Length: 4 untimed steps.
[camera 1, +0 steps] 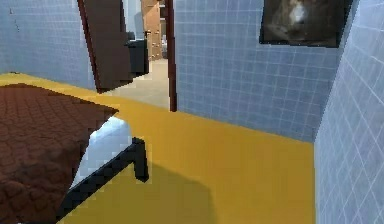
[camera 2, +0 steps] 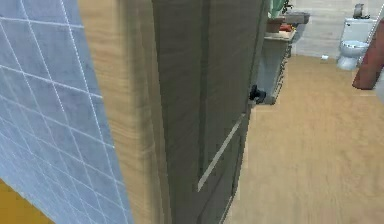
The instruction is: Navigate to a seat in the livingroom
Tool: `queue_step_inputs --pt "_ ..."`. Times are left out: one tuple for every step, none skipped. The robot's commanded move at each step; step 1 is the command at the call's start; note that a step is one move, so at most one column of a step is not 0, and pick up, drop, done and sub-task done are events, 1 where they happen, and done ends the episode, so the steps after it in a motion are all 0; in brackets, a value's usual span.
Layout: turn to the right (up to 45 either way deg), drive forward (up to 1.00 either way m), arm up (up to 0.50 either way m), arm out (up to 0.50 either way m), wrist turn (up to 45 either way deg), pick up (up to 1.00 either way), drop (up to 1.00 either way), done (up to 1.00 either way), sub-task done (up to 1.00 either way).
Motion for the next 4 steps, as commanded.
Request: queue_step_inputs --pt "0.0 1.00 0.00 0.00 0.0 0.00 0.00 0.00 0.00" --pt "0.0 0.50 0.00 0.00 0.0 0.00 0.00 0.00 0.00" --pt "0.0 0.75 0.00 0.00 0.0 0.00 0.00 0.00 0.00" --pt "-45.0 0.00 0.00 0.00 0.0 0.00 0.00 0.00 0.00"
